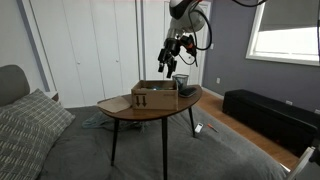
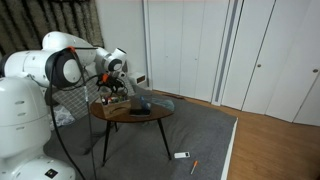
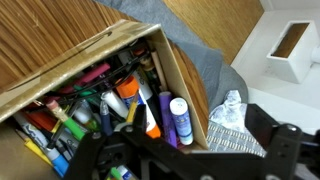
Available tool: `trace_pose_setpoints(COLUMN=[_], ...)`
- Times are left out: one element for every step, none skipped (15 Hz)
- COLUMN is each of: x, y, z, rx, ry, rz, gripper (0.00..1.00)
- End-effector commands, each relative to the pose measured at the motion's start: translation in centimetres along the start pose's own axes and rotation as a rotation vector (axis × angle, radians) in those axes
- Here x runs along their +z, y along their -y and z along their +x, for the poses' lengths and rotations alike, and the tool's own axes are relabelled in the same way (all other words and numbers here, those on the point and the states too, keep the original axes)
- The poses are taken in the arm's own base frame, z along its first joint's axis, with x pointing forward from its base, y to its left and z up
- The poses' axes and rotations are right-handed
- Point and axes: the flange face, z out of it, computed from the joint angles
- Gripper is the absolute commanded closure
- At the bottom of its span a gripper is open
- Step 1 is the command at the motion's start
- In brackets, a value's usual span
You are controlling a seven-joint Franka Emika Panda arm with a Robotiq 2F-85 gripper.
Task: Remove the blue glue stick and purple marker from the box and put them in the basket
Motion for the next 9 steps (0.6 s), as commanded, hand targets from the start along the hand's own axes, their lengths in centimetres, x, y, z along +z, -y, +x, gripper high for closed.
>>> trace_pose_setpoints(x=[1.5, 2.1, 2.5, 3.0, 3.4, 3.9, 4.2, 4.6, 4.9], y=[-0.8, -1.0, -1.2, -1.4, -1.6, -1.8, -2.0, -2.2, -2.5], z=[1.6, 2.0, 2.3, 2.6, 2.9, 3.1, 3.3, 3.5, 3.6], rx=[-0.017, -0.012, -0.007, 0.001, 0.009, 0.016, 0.023, 0.028, 0.034], ry=[0.022, 0.023, 0.021, 0.023, 0.028, 0.035, 0.038, 0.046, 0.053], rz=[0.105, 0.128, 0.143, 0.158, 0.171, 0.182, 0.188, 0.197, 0.199], gripper=[0.0, 0.0, 0.08, 0.16, 0.24, 0.34, 0.35, 0.37, 0.35])
